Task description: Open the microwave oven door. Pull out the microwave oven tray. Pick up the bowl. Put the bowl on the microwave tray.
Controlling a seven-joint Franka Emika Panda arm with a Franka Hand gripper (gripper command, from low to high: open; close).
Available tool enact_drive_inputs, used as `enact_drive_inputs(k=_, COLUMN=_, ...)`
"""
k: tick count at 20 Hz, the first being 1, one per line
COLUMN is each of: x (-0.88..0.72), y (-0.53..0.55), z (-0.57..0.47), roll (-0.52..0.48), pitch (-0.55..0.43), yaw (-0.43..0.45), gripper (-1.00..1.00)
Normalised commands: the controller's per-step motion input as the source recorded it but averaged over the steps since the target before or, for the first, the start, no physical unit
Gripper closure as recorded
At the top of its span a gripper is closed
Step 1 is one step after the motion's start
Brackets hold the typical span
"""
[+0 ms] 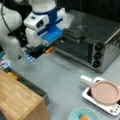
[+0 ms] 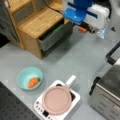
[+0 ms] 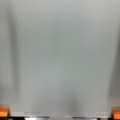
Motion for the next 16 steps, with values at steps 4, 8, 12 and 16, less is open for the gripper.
enact_drive_inputs(k=4, x=-0.01, y=0.01, z=0.0, roll=0.007, pitch=0.182, yaw=0.192, gripper=-1.0)
enact_drive_inputs(k=8, x=-0.05, y=0.08, z=-0.02, roll=-0.057, pitch=0.156, yaw=0.109, gripper=-1.0)
enact_drive_inputs(k=12, x=-0.08, y=0.15, z=-0.02, roll=-0.136, pitch=0.103, yaw=0.068, gripper=-1.0)
enact_drive_inputs(k=16, x=-0.14, y=0.15, z=0.03, roll=-0.022, pitch=0.115, yaw=0.038, gripper=-1.0)
